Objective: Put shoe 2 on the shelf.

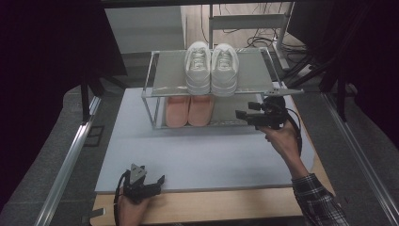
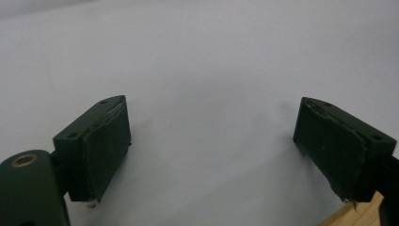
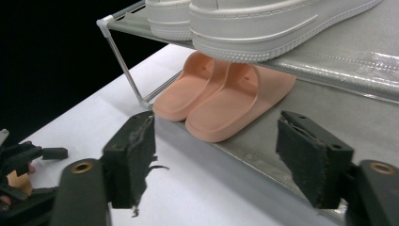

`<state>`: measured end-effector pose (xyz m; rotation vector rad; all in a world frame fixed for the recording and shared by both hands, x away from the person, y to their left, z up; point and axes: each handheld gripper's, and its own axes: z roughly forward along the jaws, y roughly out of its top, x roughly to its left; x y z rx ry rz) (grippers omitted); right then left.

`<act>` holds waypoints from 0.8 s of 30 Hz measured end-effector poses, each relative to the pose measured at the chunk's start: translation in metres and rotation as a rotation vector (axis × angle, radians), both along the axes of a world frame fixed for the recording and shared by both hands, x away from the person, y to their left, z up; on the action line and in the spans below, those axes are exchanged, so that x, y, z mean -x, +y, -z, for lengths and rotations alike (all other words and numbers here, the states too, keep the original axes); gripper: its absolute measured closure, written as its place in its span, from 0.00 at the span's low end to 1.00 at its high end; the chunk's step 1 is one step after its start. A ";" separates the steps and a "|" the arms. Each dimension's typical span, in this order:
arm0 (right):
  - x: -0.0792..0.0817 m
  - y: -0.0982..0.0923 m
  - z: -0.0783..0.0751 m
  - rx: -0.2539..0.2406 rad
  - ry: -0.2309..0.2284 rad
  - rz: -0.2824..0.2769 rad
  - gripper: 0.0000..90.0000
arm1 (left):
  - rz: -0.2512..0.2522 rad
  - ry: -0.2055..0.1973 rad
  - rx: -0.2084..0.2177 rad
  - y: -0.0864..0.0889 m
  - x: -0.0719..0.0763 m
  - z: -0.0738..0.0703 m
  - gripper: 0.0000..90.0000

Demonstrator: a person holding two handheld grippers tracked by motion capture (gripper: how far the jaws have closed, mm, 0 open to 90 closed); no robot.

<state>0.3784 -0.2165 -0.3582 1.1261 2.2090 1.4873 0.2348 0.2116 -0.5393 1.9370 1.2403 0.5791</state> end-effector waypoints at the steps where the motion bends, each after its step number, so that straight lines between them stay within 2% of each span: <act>1: 0.002 -0.001 0.001 0.012 -0.011 0.006 0.28 | 0.000 0.000 0.000 0.000 0.000 0.000 0.13; 6: 0.006 -0.003 0.004 0.032 -0.026 0.007 0.23 | 0.000 0.000 0.000 0.000 0.000 0.000 0.13; 10: 0.011 -0.005 0.006 0.065 -0.072 0.004 0.16 | 0.000 0.000 -0.001 0.000 0.000 0.000 0.13; 17: 0.020 -0.008 0.011 0.110 -0.108 -0.011 0.15 | 0.002 -0.001 -0.003 0.000 0.000 0.000 0.13; 24: 0.027 -0.014 0.015 0.120 -0.110 -0.013 0.12 | 0.002 -0.003 -0.002 0.000 0.000 0.000 0.13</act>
